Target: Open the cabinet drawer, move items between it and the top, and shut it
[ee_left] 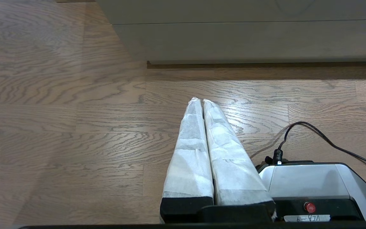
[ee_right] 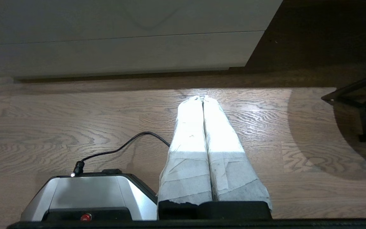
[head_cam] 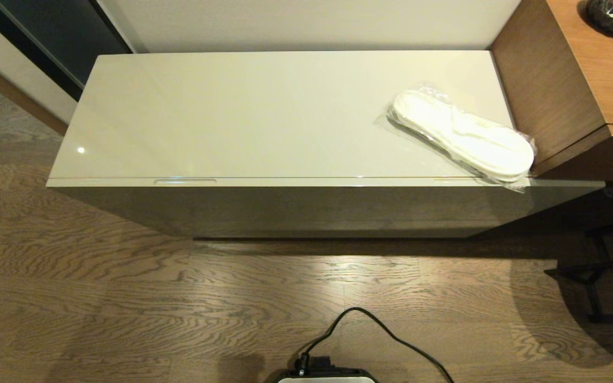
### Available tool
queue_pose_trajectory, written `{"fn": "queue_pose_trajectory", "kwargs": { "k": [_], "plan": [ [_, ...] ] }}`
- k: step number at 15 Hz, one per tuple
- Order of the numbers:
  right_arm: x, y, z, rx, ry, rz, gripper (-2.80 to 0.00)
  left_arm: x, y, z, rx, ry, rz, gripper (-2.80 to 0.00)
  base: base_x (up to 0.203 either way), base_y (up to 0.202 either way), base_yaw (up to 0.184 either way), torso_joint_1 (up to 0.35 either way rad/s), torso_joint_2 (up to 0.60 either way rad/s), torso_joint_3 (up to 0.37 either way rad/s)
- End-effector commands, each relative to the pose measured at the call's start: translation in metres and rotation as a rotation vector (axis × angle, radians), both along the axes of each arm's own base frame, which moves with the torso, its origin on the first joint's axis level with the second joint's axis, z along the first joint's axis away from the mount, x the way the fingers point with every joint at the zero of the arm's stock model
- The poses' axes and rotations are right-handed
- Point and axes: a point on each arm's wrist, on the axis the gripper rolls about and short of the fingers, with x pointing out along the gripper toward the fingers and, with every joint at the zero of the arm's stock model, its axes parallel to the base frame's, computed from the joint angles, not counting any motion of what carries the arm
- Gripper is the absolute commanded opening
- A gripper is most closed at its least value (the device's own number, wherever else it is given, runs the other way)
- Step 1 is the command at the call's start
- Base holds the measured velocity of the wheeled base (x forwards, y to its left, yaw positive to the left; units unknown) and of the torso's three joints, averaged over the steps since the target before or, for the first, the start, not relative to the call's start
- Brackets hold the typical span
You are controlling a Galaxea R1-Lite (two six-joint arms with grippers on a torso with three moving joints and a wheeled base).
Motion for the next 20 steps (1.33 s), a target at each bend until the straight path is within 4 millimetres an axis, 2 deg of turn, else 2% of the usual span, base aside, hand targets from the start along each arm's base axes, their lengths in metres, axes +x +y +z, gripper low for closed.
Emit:
{"fn": "queue_pose_trajectory", "kwargs": {
  "k": [1, 20],
  "plan": [
    [0.0003, 0.0000, -0.0008, 0.000, 0.004, 0.001, -2.80, 0.0001, 0.0000, 0.0000, 0.000, 0.001, 0.000, -2.80, 0.000, 0.000, 0.000, 0.000, 0.00, 0.000],
    [0.0003, 0.0000, -0.0008, 0.000, 0.004, 0.000, -2.80, 0.0001, 0.0000, 0.0000, 0.000, 0.001, 0.000, -2.80, 0.000, 0.000, 0.000, 0.000, 0.00, 0.000]
  ]
}}
